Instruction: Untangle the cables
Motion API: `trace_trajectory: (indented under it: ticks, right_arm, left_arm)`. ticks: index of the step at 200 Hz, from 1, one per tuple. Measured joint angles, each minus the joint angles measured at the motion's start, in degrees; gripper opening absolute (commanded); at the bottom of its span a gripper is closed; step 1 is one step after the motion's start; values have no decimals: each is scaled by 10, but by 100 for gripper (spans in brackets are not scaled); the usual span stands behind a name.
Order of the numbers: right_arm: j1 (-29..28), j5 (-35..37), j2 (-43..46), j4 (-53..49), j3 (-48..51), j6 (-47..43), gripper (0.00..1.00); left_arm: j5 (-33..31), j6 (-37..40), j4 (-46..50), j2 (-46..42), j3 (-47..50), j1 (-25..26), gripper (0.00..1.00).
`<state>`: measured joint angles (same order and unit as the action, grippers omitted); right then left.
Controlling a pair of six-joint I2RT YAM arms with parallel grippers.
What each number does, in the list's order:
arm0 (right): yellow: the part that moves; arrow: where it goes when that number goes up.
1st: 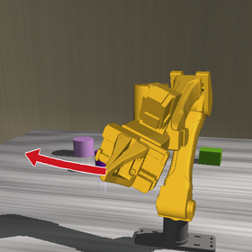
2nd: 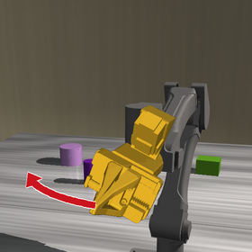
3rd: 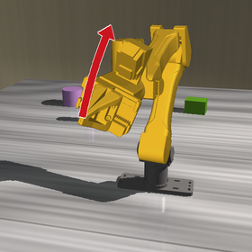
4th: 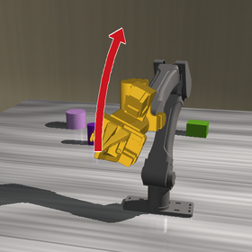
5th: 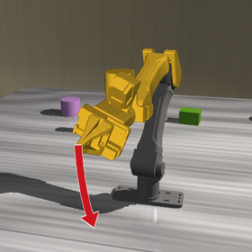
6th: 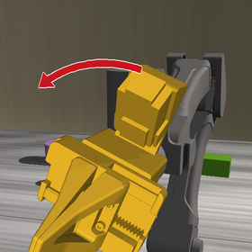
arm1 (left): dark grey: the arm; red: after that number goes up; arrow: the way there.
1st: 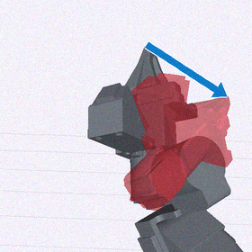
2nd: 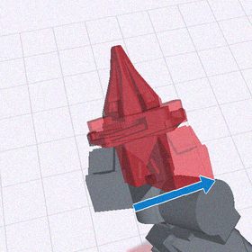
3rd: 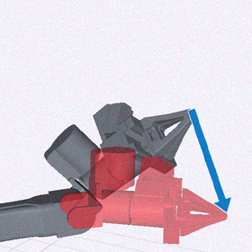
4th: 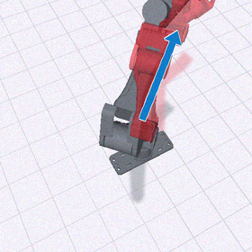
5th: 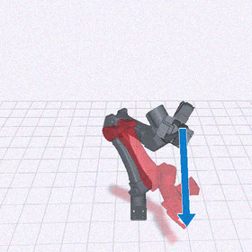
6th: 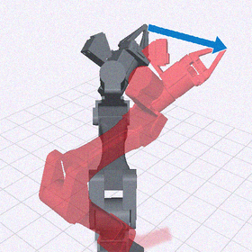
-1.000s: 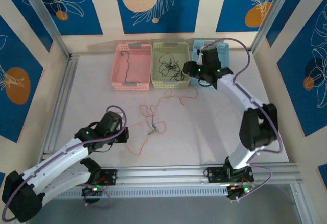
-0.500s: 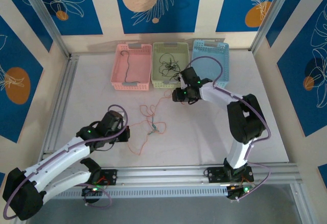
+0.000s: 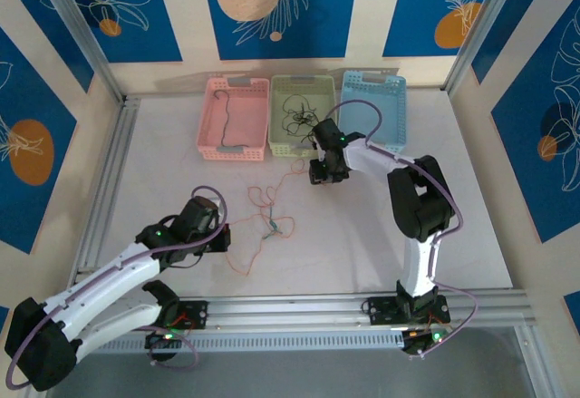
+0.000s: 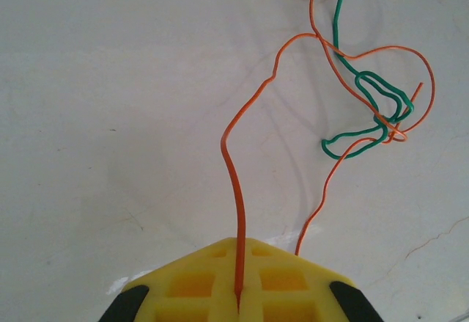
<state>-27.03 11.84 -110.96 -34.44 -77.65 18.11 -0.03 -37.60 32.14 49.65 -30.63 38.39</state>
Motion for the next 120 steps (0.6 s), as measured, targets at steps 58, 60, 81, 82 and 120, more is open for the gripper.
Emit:
trace_trajectory:
  ticks: [58, 60, 81, 82, 120]
  right_arm:
    - [-8, -4, 45, 16, 33, -21, 0]
    - [-9, -4, 55, 19, 38, -23, 0]
    - [-15, -13, 173, 42, 60, -35, 0]
    - [-15, -14, 177, 43, 61, -35, 0]
    - [8, -47, 397, 170, 25, -46, 0]
  left_arm:
    - [0, 0, 0, 0, 0, 0, 0]
    - [0, 0, 0, 0, 0, 0, 0]
    - [0, 0, 0, -1, 0, 0, 0]
    - [0, 0, 0, -1, 0, 0, 0]
    - [0, 0, 0, -1, 0, 0, 0]
